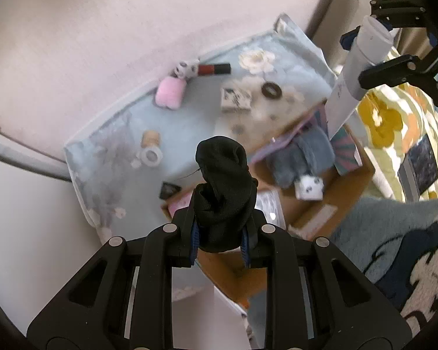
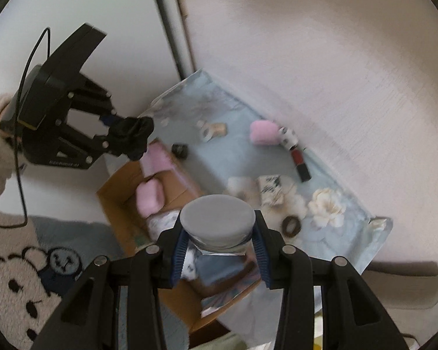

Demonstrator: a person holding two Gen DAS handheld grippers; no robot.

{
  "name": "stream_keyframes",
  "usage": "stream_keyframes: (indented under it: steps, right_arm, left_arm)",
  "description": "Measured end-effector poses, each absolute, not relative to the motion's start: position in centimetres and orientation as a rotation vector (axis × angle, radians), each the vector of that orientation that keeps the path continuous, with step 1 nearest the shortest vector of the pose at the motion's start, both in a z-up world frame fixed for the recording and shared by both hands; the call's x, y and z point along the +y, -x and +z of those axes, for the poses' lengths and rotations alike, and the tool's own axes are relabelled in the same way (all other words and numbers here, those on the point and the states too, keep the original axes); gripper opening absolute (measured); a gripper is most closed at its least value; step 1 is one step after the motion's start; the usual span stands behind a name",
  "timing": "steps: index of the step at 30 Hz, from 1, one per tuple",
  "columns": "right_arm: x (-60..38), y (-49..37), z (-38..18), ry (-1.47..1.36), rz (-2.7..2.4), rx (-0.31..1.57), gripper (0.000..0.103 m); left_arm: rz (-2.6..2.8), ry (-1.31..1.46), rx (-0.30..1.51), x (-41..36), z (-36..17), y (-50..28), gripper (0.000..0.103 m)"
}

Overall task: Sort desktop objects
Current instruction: 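Carry hair tie and white tube over the cardboard box and release both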

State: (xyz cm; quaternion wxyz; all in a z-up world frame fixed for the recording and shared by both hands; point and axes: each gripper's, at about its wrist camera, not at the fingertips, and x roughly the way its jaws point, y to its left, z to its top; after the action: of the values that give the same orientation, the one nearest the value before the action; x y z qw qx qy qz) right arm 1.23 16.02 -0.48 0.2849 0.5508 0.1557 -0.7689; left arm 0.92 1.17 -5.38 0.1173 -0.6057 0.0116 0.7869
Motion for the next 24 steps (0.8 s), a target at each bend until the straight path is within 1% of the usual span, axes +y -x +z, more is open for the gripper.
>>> stream_keyframes:
  steps: [11,17,24]
  right_arm:
    - [15.0,-6.1,-3.4,-1.525,-1.957,0.468,0.038]
    - [14.5,-6.9,-6.0,-1.571,-1.896,0.499,0.038]
    - [13.7,-6.6,-8.6,-1.597,-1.858,0.499,0.038]
  left_arm:
    - [2.237,1.846,0.048,5.0,-8.5,-4.4,0.019]
    - [2.194,1.886,0.041,7.0,-10.8,-5.1,0.019]
    - [2.191,1.926,-0.015,7.1,-12.9,-5.1,0.019]
